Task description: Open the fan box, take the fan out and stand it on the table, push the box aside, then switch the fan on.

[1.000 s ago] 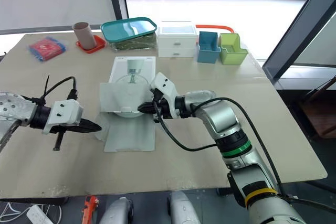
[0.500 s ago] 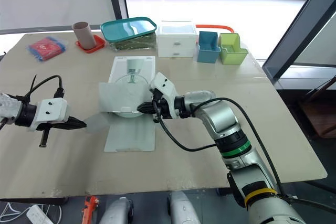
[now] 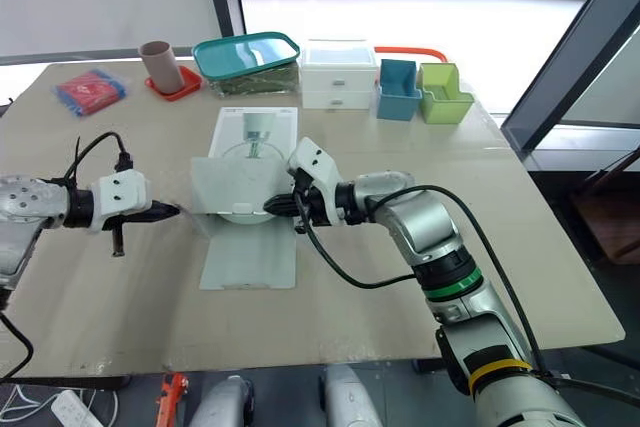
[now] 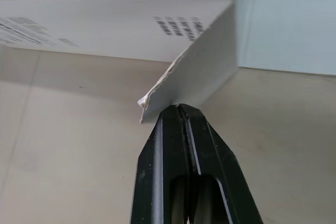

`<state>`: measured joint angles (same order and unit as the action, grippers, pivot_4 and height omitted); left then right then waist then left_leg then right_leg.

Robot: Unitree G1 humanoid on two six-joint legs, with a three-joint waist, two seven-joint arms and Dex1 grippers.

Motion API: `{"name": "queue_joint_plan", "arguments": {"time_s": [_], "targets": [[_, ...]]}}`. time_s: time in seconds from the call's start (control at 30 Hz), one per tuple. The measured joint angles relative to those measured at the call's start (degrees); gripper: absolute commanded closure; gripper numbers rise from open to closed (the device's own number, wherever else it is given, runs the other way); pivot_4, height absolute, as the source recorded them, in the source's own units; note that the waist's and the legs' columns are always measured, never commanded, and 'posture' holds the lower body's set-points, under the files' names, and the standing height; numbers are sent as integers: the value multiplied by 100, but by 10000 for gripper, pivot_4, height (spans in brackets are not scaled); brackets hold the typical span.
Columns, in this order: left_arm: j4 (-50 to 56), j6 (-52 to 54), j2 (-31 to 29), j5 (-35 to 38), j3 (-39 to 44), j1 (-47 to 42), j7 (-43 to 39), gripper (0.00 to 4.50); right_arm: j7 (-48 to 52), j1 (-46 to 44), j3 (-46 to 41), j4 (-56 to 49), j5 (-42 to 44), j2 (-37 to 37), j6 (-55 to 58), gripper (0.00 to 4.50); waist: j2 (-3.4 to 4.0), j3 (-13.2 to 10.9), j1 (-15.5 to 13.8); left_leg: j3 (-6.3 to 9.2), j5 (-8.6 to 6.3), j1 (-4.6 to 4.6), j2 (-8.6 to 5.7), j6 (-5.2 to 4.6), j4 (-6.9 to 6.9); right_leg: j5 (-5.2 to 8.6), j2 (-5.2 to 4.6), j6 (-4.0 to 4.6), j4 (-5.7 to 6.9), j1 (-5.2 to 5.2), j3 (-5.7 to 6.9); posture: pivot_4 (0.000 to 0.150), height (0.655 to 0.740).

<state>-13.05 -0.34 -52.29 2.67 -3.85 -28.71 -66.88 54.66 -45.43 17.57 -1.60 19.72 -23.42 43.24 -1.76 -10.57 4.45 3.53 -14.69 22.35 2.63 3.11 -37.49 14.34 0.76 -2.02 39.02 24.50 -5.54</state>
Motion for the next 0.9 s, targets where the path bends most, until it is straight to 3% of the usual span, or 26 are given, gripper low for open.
{"name": "queue_joint_plan", "arguments": {"time_s": [0.43,0.9], "targets": [[-184,491,732,413,-11,-220,154,45000,-105,55,-3,-144,21,-56,59,44533,-1,0,-3,4,0,3,-2,0,-4,0,-3,-1,2,-2,4,1500,7400],[-52,695,820,564,121,-85,404,45000,-111,55,-23,-144,15,-74,61,44533,-1,0,-3,8,0,4,-2,0,-5,0,-4,-1,2,-1,8,1500,7400]]}}
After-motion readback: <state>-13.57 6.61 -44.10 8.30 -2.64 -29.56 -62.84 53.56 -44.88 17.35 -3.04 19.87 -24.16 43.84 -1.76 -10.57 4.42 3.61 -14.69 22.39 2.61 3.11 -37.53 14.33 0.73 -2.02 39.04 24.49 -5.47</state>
